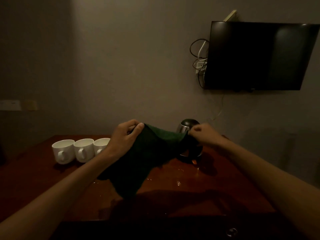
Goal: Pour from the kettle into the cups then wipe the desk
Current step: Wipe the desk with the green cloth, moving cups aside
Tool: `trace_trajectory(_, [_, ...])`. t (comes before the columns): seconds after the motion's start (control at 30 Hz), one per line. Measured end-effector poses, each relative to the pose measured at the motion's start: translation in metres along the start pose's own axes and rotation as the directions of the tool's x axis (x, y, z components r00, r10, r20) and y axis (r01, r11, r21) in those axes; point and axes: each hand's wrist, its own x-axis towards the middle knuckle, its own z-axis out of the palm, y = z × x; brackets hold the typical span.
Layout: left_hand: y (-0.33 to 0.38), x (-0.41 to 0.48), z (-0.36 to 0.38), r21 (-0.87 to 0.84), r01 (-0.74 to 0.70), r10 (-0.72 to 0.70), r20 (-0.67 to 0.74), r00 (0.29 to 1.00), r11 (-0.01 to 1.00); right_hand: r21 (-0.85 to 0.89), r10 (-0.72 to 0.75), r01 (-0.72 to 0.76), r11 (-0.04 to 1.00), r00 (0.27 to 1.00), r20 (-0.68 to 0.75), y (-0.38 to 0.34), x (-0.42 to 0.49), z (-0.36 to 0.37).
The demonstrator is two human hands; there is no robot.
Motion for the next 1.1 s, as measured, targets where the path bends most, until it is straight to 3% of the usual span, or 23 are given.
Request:
trace_trajectory(0.1, [0.01, 0.003, 0.004, 0.079, -0.023, 0.011, 0.15, 0.989, 0.997, 0.035, 0.026, -0.033, 0.999, 0.983, 0.18, 0.012, -0.017, 0.025])
trace_trajectory(0.2, [0.015, 0.006, 0.013, 0.181, -0.07, 0.023, 0.246, 0.969, 0.981, 0.306, -0.121, 0.007, 0.952, 0.927, 0.354, -0.004, -0.035, 0.044])
trace_trajectory(0.27, [0.017, 0.008, 0.018, 0.223, -0.116, 0.049, 0.286, 0.957, 0.968, 0.391, -0.222, 0.053, 0.919, 0.889, 0.4, -0.017, -0.043, 0.056])
trace_trajectory(0.5, [0.019, 0.01, 0.015, 0.275, -0.178, 0.08, 0.334, 0.939, 0.945, 0.432, -0.337, 0.264, 0.862, 0.936, 0.1, -0.032, -0.036, 0.09])
trace_trajectory(0.67, [0.01, 0.005, -0.01, 0.38, -0.25, 0.096, 0.38, 0.92, 0.89, 0.354, -0.364, 0.291, 0.889, 0.917, 0.162, -0.025, -0.023, 0.071])
trace_trajectory(0.87, [-0.015, -0.011, -0.047, 0.36, -0.047, -0.122, 0.43, 0.894, 0.932, 0.279, -0.344, 0.312, 0.908, 0.936, 0.072, -0.014, -0.02, 0.042])
trace_trajectory(1.0, [-0.024, -0.02, -0.076, 0.286, 0.138, -0.273, 0.514, 0.813, 0.948, 0.26, -0.279, 0.231, 0.938, 0.945, 0.168, -0.011, -0.019, 0.023])
trace_trajectory(1.1, [-0.028, -0.024, -0.092, 0.165, 0.197, -0.254, 0.493, 0.832, 0.966, 0.161, -0.224, 0.187, 0.969, 0.939, 0.261, -0.007, -0.022, 0.011])
